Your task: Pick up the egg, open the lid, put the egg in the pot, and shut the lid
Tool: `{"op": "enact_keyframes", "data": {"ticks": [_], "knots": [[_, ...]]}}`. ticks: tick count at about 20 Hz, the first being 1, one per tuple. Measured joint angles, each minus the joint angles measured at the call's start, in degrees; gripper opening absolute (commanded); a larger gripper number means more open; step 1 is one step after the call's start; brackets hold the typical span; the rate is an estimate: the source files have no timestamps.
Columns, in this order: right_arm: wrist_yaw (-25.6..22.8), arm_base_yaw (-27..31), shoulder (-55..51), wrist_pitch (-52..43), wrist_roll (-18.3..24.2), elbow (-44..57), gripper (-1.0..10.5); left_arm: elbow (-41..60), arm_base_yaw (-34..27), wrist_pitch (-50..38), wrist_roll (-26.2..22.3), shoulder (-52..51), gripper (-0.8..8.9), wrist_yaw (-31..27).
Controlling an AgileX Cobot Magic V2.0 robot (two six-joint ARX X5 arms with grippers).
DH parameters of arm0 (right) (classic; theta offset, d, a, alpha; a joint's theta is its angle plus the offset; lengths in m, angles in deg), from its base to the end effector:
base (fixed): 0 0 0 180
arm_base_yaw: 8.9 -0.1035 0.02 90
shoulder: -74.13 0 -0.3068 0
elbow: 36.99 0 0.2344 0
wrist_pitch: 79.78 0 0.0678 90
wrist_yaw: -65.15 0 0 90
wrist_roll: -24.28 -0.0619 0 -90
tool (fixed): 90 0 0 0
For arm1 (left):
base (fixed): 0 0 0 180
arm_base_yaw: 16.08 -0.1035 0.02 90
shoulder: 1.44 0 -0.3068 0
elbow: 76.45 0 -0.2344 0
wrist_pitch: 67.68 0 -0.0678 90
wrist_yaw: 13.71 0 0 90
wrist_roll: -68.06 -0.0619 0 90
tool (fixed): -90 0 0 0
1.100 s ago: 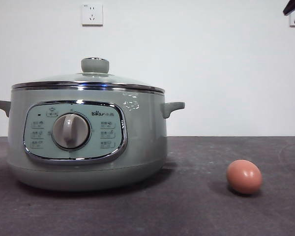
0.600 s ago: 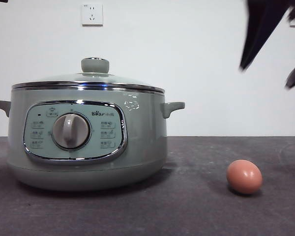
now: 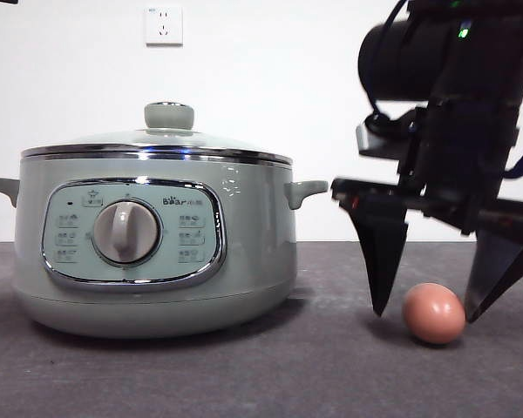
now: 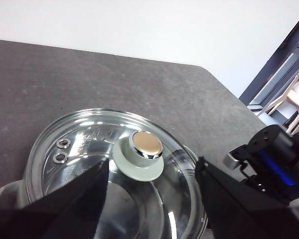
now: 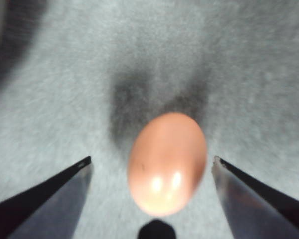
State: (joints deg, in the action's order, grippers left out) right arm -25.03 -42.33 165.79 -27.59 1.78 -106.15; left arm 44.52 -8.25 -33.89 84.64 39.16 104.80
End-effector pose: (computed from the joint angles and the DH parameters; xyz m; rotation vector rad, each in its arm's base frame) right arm 0.2335 0.1539 0.1954 -0.0505 1.3260 0.2371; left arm 0.1221 -0.0466 0.3449 -0.3269 0.3579 -0.5878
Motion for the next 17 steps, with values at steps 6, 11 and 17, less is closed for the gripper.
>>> {"op": "enact_keyframes", "data": {"ticks": [6, 11, 17], "knots": [[-1.4, 0.0, 1.8, -1.6, 0.0, 0.0, 0.0, 0.0, 0.0, 0.3, 0.0, 0.0, 2.96, 0.0], [-1.4, 0.0, 1.3, -0.9, 0.9, 0.0, -0.1, 0.0, 0.0, 0.5, 0.0, 0.0, 2.98, 0.0], [-1.5, 0.5, -10.0, 4.8, 3.9, 0.0, -0.1, 0.0, 2.7, -4.5, 0.0, 2.2, 3.16, -2.5]]}}
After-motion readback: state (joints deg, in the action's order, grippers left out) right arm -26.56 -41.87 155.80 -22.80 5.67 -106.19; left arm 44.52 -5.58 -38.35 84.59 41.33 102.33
